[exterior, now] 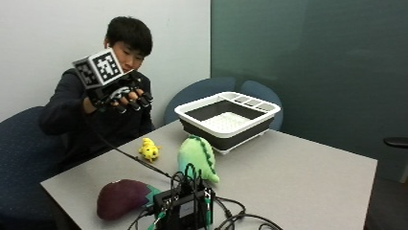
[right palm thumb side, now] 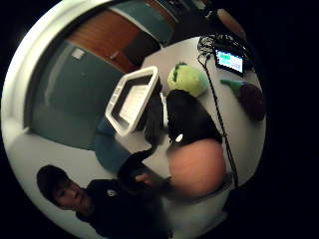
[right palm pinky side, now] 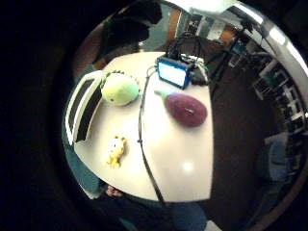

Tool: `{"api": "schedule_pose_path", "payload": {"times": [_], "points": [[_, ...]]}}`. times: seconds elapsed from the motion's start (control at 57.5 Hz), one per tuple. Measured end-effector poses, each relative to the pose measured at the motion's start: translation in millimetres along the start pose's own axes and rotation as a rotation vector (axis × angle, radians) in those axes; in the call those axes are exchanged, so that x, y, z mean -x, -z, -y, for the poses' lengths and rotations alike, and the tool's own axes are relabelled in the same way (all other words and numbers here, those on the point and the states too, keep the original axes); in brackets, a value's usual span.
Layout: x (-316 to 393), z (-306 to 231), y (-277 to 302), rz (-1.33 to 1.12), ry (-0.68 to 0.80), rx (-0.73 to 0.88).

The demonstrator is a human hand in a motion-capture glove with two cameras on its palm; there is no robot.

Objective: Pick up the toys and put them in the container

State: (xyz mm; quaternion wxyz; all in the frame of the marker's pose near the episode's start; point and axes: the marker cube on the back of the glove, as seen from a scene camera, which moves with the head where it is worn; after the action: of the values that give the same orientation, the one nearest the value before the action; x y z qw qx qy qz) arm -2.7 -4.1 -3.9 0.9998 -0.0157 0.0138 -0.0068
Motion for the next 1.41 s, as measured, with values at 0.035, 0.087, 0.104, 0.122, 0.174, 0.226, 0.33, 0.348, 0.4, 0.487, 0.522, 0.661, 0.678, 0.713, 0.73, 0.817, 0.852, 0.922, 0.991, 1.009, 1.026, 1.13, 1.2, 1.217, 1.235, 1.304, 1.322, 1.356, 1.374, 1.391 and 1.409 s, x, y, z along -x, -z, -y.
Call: {"api": "schedule_pose_path", "payload": {"times": [0.035,0.087,0.104,0.122,0.174,0.226,0.33,0.348,0.4,0.487,0.522,0.661,0.678,0.713,0.73,0.817,0.852,0.922,0.991,1.009,1.026,1.13,1.2,1.217,1.235,1.304,1.322,1.356,1.374,1.391,1.409], "points": [[3,2,2,-0.025,0.002,0.019],[9,9,7,-0.077,0.006,0.066],[11,12,8,-0.089,0.005,0.088],[14,15,9,-0.099,0.003,0.112],[23,20,8,-0.102,-0.02,0.187],[29,25,5,-0.084,-0.038,0.24],[28,38,-2,-0.091,-0.089,0.299],[25,41,-3,-0.1,-0.1,0.308],[11,52,-8,-0.138,-0.14,0.327],[-21,69,-19,-0.206,-0.22,0.346],[-39,76,-25,-0.216,-0.23,0.362],[-109,86,-61,-0.204,-0.28,0.407],[-116,85,-67,-0.2,-0.291,0.408],[-128,82,-80,-0.195,-0.319,0.404],[-133,80,-87,-0.195,-0.336,0.4],[-153,73,-119,-0.183,-0.385,0.403],[-159,71,-129,-0.183,-0.378,0.406],[-167,68,-147,-0.22,-0.353,0.391],[-169,67,-156,-0.309,-0.314,0.308],[-169,68,-156,-0.323,-0.304,0.281],[-168,68,-156,-0.328,-0.294,0.258],[-148,77,-139,-0.284,-0.187,0.213],[-123,89,-105,-0.26,-0.115,0.154],[-114,91,-94,-0.245,-0.101,0.131],[-104,93,-83,-0.226,-0.085,0.107],[-53,107,-39,-0.135,0.013,0.013],[-38,110,-29,-0.112,0.039,-0.01],[-6,114,-9,-0.066,0.089,-0.055],[11,116,0,-0.043,0.114,-0.078],[27,118,10,-0.021,0.139,-0.101],[44,120,19,0.002,0.163,-0.123]]}}
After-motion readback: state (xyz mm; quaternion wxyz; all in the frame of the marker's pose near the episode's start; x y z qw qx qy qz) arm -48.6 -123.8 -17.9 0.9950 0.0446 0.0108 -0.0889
